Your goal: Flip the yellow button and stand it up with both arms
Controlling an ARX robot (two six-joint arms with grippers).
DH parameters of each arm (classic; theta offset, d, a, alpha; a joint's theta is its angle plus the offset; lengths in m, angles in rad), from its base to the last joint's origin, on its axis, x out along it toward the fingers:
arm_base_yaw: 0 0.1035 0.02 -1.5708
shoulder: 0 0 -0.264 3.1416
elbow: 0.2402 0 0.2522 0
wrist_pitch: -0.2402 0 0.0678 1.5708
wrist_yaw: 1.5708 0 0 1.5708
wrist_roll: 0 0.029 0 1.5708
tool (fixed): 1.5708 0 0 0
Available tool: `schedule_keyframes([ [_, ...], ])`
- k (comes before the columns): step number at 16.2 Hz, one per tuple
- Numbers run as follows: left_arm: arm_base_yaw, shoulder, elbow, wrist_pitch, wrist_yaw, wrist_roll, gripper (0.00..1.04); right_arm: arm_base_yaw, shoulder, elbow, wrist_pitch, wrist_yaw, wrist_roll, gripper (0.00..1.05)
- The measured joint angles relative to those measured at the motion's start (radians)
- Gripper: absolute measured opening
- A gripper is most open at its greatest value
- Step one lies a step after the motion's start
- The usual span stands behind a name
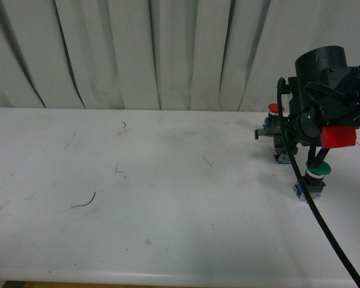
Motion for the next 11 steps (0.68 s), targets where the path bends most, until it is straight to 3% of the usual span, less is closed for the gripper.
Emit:
schedule_keyframes([
  [11, 0.0, 0.0, 0.0, 0.0, 0.0, 0.0, 0.98, -0.001, 0.0, 0.004, -0.007, 0.024, -0.047, 0.36],
])
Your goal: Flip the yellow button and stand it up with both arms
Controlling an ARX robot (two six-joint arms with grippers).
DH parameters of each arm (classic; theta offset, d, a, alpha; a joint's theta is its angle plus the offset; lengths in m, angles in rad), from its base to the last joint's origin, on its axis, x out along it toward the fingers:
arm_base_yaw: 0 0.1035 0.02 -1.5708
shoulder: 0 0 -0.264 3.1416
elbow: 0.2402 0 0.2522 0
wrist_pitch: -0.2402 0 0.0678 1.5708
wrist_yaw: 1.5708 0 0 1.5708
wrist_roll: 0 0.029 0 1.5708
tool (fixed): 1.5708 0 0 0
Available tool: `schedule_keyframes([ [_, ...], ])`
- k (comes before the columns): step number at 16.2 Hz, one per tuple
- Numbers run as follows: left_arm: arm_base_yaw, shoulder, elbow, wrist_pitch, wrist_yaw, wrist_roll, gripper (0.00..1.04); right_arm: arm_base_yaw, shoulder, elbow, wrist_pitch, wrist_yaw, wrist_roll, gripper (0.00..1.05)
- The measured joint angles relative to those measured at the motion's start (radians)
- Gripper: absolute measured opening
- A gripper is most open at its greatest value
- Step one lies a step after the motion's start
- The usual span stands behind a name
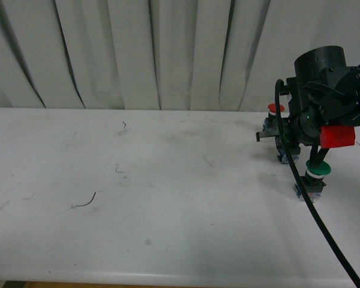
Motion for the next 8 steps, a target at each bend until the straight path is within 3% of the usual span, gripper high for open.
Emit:
schedule_keyframes([
  [4, 0.0, 0.0, 0.0, 0.0, 0.0, 0.0, 0.98, 0.0, 0.0, 0.0, -0.008, 0.0, -0.003, 0.36],
  [6, 0.0, 0.0, 0.0, 0.0, 0.0, 0.0, 0.98, 0.0, 0.0, 0.0, -0.005, 0.003, -0.007, 0.6],
  [8, 0.0, 0.0, 0.0, 0.0, 0.0, 0.0, 0.98, 0.0, 0.0, 0.0, -0.007, 0.002, -0.007, 0.77],
])
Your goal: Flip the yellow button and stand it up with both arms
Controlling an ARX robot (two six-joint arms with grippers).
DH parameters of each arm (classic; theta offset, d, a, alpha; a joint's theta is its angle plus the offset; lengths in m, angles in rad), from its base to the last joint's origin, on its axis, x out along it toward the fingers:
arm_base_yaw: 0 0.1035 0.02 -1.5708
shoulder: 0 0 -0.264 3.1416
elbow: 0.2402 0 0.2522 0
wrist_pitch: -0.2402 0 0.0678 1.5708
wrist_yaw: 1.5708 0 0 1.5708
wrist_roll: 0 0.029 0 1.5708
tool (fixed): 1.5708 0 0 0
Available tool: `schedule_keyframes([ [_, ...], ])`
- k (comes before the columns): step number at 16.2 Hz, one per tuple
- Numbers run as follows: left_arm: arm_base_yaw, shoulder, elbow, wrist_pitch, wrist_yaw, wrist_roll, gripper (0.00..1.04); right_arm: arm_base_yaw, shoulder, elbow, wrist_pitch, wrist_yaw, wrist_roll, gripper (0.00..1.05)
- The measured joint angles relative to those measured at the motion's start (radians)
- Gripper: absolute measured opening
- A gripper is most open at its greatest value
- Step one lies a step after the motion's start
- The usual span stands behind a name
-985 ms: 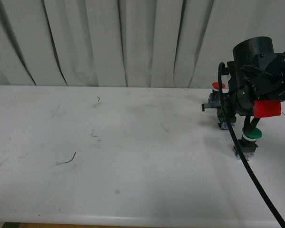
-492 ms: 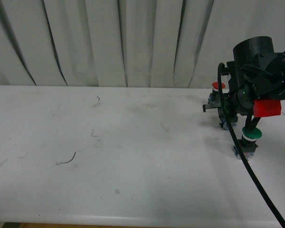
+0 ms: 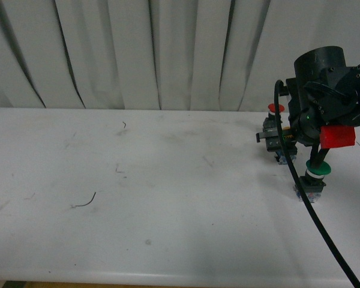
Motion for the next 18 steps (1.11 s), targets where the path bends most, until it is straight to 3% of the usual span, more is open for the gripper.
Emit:
schedule_keyframes([
  [2, 0.0, 0.0, 0.0, 0.0, 0.0, 0.0, 0.98, 0.0, 0.0, 0.0, 0.002, 0.0, 0.0, 0.97],
  [3, 0.0, 0.0, 0.0, 0.0, 0.0, 0.0, 0.98, 0.0, 0.0, 0.0, 0.003, -0.003, 0.001, 0.99],
  [9, 0.0, 0.0, 0.0, 0.0, 0.0, 0.0, 0.98, -0.028, -0.139, -0.106, 0.094, -0.081, 0.037, 0.98],
  [12, 0.0, 0.0, 0.0, 0.0, 0.0, 0.0, 0.98, -0.11, -0.39, -0.298, 0.24, -0.167, 0.092, 0.98],
  [15, 0.0, 0.0, 0.0, 0.0, 0.0, 0.0, 0.98, -0.162, -0.835, -0.65, 0.4, -0.265, 0.151, 0.98],
  [16, 0.0, 0.0, 0.0, 0.0, 0.0, 0.0, 0.98, -0.154, -0.951, -0.732, 0.434, -0.286, 0.128, 0.93],
  [18, 0.0, 0.0, 0.0, 0.0, 0.0, 0.0, 0.98, -0.148, -1.365, -0.998, 0.257, -0.298, 0.033, 0.65],
])
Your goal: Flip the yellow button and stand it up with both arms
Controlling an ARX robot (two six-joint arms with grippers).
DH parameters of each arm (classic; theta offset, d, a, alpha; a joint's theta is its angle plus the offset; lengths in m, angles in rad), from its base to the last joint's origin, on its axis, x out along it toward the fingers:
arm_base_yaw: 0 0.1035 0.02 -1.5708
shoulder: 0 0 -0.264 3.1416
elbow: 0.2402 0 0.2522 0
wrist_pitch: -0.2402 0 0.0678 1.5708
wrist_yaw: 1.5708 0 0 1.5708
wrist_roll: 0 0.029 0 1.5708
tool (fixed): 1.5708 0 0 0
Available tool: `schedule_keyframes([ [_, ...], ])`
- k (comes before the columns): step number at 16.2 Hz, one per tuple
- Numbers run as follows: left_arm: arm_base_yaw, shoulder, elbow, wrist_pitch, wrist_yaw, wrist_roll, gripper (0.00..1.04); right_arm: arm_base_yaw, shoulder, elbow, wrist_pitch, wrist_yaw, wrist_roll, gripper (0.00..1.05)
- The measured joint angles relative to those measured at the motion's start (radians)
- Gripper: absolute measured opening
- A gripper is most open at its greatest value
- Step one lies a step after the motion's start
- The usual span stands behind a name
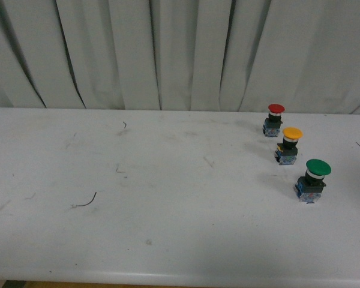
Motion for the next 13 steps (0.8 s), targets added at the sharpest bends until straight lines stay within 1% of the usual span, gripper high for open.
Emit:
schedule_keyframes([
  [1, 0.0, 0.0, 0.0, 0.0, 0.0, 0.0, 0.98, -0.003, -0.182, -0.098, -0.118, 0.005, -0.012, 0.52],
  [2, 0.0, 0.0, 0.0, 0.001, 0.0, 0.0, 0.98, -0.003, -0.304, -0.15, -0.182, 0.006, -0.016, 0.43],
  [4, 0.0, 0.0, 0.0, 0.0, 0.0, 0.0, 0.98, -0.002, -0.478, -0.227, -0.156, 0.006, -0.027, 0.25],
  [6, 0.0, 0.0, 0.0, 0.0, 0.0, 0.0, 0.98, -0.002, -0.542, -0.276, -0.128, 0.004, -0.029, 0.06],
  [7, 0.0, 0.0, 0.0, 0.0, 0.0, 0.0, 0.98, -0.002, -0.549, -0.306, -0.128, 0.005, -0.035, 0.01],
  [9, 0.0, 0.0, 0.0, 0.0, 0.0, 0.0, 0.98, -0.002, -0.569, -0.373, -0.132, 0.005, -0.033, 0.02],
  [13, 0.0, 0.0, 0.0, 0.0, 0.0, 0.0, 0.98, -0.002, -0.66, -0.439, -0.116, 0.005, -0.033, 0.02],
])
